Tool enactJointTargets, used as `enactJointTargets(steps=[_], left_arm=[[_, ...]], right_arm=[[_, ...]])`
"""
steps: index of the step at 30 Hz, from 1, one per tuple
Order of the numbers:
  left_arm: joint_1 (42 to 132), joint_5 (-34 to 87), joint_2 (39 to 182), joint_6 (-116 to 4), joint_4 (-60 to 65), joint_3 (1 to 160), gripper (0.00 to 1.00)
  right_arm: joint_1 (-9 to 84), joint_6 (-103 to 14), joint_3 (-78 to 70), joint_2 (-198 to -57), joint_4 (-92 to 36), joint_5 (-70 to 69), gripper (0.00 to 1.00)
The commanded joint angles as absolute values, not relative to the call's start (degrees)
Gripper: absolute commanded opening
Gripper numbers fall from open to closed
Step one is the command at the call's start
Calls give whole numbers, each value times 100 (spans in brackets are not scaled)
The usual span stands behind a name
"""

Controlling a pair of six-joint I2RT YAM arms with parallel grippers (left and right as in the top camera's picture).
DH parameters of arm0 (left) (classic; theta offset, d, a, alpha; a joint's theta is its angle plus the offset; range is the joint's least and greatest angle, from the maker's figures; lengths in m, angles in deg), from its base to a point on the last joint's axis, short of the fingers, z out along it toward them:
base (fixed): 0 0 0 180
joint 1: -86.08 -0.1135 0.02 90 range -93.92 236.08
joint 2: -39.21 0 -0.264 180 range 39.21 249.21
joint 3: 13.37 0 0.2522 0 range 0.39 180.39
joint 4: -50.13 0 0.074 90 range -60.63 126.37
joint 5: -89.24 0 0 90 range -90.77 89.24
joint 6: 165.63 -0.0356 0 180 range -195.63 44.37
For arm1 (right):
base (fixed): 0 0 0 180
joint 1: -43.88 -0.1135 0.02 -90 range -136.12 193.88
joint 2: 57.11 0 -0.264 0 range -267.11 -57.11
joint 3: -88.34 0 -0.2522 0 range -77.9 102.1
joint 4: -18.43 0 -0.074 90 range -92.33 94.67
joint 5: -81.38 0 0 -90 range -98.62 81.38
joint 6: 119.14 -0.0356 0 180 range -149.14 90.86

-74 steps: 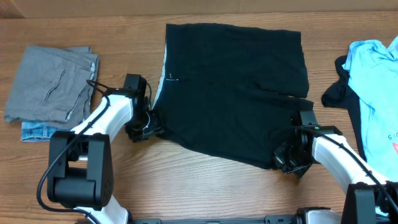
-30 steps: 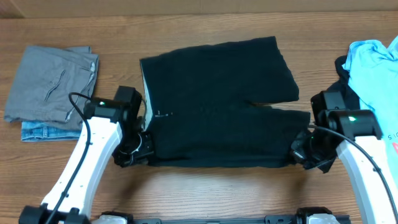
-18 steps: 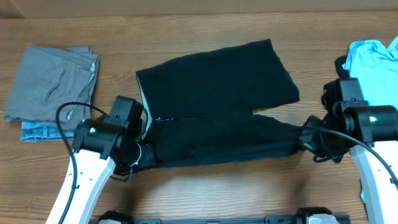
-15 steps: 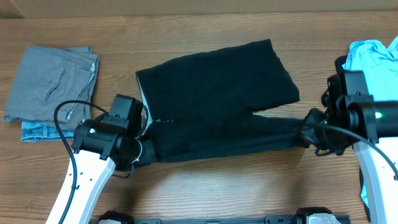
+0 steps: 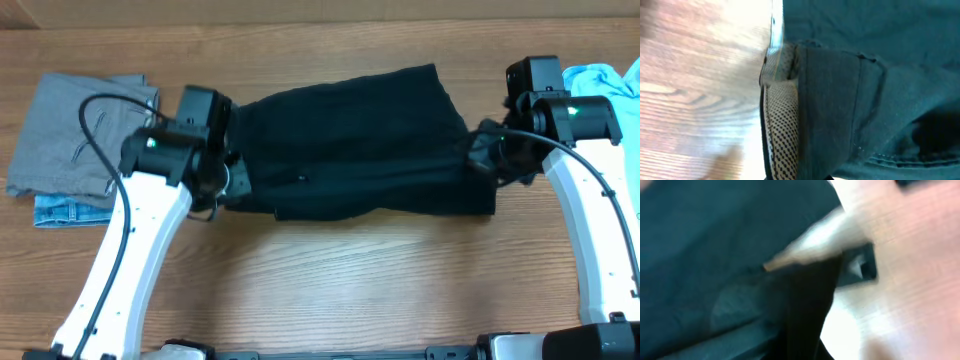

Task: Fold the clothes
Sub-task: 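Lift the bottom edges and fold them up toward the waistband, then lay the folded edge onto the top half and release both grippers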

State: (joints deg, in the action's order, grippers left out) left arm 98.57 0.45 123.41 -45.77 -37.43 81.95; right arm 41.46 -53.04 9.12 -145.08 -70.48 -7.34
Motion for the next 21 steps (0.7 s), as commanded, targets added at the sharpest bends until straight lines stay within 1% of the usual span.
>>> enactJointTargets(steps=[1,5,8,12,14,21], left_arm=[[9568,-565,12579,-4601,-3712,8606,4],[9461,-666,12743,-4553,-3697,8604,4],[9433,-755,12793,-4467,-3599,8606,4],[9420,-784,12798,-4376,-3367,8604,4],[9417,-832,12855,-4389,-2974,8602,4],[9413,-1087,13307,-4570,-2637,8602,4]], right_arm=[[4175,-5134,1122,-14468,-6565,-1092,4],[4175,-5136,1122,-14547,-6028,-1090,4],[4175,-5136,1122,-14634,-5866,-1090,4],[4172,-5136,1122,-14752,-5630,-1088,4],[4168,-5138,1122,-14829,-5451,-1071,4],[4168,-5162,1120,-15080,-5300,-1068,4]])
